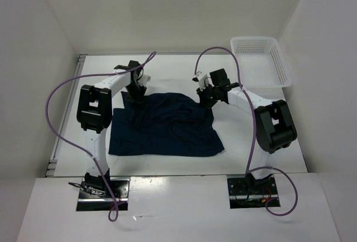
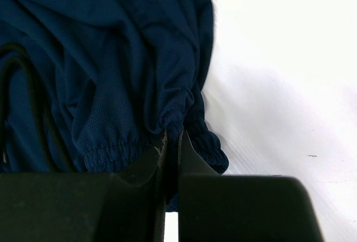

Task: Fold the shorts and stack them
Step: Flatten the shorts out

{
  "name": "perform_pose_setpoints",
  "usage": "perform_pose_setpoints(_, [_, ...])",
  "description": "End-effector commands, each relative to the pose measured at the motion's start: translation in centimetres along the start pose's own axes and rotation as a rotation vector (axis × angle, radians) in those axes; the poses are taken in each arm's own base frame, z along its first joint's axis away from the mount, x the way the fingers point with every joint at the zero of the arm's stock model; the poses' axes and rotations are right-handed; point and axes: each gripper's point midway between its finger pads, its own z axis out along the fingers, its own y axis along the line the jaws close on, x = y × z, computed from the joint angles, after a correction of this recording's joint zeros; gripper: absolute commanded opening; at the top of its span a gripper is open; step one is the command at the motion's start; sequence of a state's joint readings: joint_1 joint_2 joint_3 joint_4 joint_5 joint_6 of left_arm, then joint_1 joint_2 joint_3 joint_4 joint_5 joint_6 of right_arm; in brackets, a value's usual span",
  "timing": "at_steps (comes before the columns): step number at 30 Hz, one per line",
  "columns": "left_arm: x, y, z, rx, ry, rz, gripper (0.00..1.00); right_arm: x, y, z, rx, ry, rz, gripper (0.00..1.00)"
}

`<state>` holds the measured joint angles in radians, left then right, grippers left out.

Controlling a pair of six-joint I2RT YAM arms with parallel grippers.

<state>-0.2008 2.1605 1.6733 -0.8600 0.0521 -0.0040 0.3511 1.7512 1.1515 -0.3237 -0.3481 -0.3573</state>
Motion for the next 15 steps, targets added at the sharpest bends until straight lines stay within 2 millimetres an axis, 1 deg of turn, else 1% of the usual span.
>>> perform_pose_setpoints(1, [0.4, 2.9, -1.7, -0.053, -0.029, -0.050, 0.35, 0.3, 0.7, 0.0, -0.022, 0.006, -0.011, 0.00])
perform_pose_setpoints(2, [0.2, 3.3, -2.4, -0.034, -0.051, -0.069, 0.38, 0.0, 0.7, -0.2, -0.019, -0.002, -0.015, 0.00])
perform_pose_setpoints(4, [-0.2, 3.6, -3.0, -0.029, -0.072, -0.077, 0.45, 0.0, 0.6, -0.2, -0.019, -0.003, -0.024, 0.00])
perform_pose_setpoints(6, [-0.8, 3.6, -3.9, -0.033, -0.109, -0.074, 0.51, 0.0, 0.6, -0.2, -0.019, -0.003, -0.024, 0.00])
perform_pose_setpoints(8, [-1.1, 3.6, -3.9, -0.034, -0.120, -0.073, 0.55, 0.0, 0.6, -0.2, -0.019, -0.003, -0.024, 0.00])
perform_pose_setpoints(9, [-1.2, 3.2, -3.9, -0.032, -0.119, -0.063, 0.57, 0.0, 0.6, -0.2, -0.019, -0.003, -0.024, 0.00])
perform_pose_setpoints(11, [-1.2, 3.0, -3.9, -0.023, -0.120, -0.062, 0.57, 0.0, 0.6, -0.2, -0.019, -0.003, -0.024, 0.00])
perform_pose_setpoints(12, [-1.1, 2.3, -3.4, 0.003, -0.111, -0.053, 0.58, 0.0, 0.6, -0.2, -0.019, -0.003, -0.024, 0.00])
perform_pose_setpoints(14, [-0.5, 2.0, -2.9, 0.016, -0.083, -0.056, 0.58, -0.3, 0.6, -0.4, -0.016, -0.011, -0.027, 0.00])
perform_pose_setpoints(15, [-0.3, 1.7, -2.4, 0.019, -0.070, -0.048, 0.58, 0.1, 0.7, -0.4, -0.019, -0.003, -0.024, 0.00])
